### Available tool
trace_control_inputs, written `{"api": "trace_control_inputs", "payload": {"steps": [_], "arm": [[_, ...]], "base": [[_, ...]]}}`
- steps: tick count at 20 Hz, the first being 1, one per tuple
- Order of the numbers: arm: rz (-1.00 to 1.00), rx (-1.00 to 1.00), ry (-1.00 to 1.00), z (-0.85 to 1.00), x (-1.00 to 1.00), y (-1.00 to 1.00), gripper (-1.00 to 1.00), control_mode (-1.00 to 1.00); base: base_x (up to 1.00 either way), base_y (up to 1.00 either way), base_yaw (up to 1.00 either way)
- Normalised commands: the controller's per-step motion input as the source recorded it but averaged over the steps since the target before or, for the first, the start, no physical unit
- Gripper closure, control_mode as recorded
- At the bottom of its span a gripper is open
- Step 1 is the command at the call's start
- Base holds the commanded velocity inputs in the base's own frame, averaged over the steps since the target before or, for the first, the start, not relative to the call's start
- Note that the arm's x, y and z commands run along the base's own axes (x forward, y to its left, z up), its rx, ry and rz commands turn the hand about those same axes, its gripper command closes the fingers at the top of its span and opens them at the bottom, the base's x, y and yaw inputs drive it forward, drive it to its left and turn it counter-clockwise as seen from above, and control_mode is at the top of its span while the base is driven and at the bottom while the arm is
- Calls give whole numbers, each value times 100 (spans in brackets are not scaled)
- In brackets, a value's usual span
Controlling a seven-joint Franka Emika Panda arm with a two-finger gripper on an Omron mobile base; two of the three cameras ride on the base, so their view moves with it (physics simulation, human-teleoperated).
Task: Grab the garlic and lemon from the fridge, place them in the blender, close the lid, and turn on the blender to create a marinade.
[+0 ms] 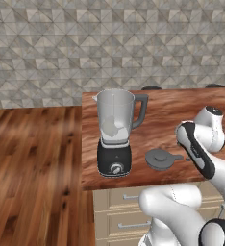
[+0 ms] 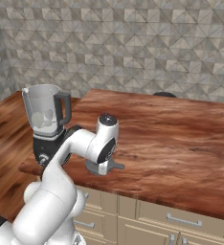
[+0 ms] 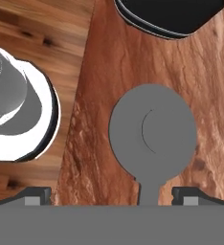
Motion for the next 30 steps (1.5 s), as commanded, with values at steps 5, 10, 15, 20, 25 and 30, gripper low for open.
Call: {"api": "trace_control_inputs", "payload": {"steps": [5, 10, 15, 20, 25, 30], "arm": [[0, 0, 2, -25, 21, -19, -100, -100], [0, 0, 1, -22, 21, -15, -100, -100], [0, 0, 1, -15, 24, -7, -100, -100], [0, 0, 1, -13, 25, 0, -100, -100], [0, 0, 1, -15, 22, -1, -100, -100], [0, 0, 2, -22, 18, -9, -100, -100]], "base": [[0, 0, 0], [0, 0, 0], [0, 0, 0], [0, 0, 0], [0, 0, 0], [0, 0, 0]]}}
